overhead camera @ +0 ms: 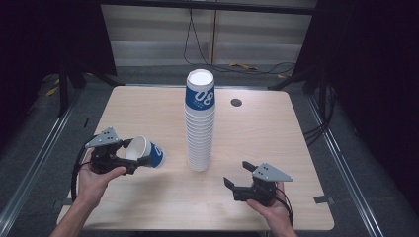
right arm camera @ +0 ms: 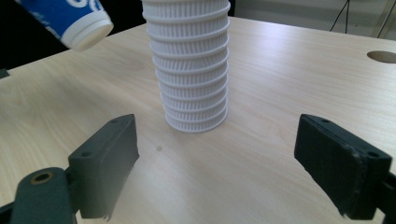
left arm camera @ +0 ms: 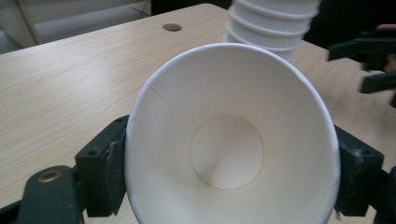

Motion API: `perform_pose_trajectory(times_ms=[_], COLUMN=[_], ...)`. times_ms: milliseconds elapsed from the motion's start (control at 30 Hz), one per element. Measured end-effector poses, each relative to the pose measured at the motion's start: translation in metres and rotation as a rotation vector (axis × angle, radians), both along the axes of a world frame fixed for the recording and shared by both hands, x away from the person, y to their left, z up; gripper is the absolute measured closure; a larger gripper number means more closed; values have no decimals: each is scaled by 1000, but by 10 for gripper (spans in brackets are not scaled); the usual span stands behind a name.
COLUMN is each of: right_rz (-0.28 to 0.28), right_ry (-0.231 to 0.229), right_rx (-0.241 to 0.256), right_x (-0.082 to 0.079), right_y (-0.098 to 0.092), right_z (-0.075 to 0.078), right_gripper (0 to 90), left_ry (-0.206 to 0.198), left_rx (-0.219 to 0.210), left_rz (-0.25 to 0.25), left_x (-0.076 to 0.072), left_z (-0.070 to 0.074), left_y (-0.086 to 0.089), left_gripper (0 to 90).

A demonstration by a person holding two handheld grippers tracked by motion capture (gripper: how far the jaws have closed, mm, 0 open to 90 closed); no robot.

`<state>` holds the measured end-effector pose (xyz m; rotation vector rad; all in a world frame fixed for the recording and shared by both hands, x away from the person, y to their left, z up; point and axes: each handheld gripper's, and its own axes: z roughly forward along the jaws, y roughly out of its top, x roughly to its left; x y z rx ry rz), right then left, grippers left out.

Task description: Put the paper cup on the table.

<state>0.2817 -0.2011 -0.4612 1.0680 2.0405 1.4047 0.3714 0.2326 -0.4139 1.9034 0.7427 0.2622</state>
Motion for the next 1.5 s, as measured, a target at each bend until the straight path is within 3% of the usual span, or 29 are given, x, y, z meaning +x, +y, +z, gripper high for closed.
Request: perform_pose_trajectory(times_ms=[67,233,333,433,567,767,833,1033,1500], right_rz=[-9,-26,-32,-25,-22,-22,-22,-16,-27], right_ry=[6,-3,-9,-14,-12,-10,-9,-9,3], right_rx=[1,-1,3,6,6,5,6,6,7], right_x=[-2,-3,-3,-2,-1,0,0,0,1], right_y=[-3,-8,-7,-5,-4,-4,-4,-5,-6], right_z=[-3,-6,-4,-4,-5,-6,-6,-7,-9], right_gripper=[134,134,134,134,134,134,134,136,136], left_ry=[6,22,40,43,38,81,86,101,165], left_rx=[13,53,57,107,149,180,214,255,363], left_rz=[29,25,46,40,70,109,111,110,133], left_x=[4,14,22,28,35,48,54,61,78], left_z=[-2,-2,-4,-8,-12,-15,-14,-11,-28], left_y=[0,-1,1,-1,-4,-7,-8,-10,-22], left_gripper=[164,163,163,163,160,160,160,160,158])
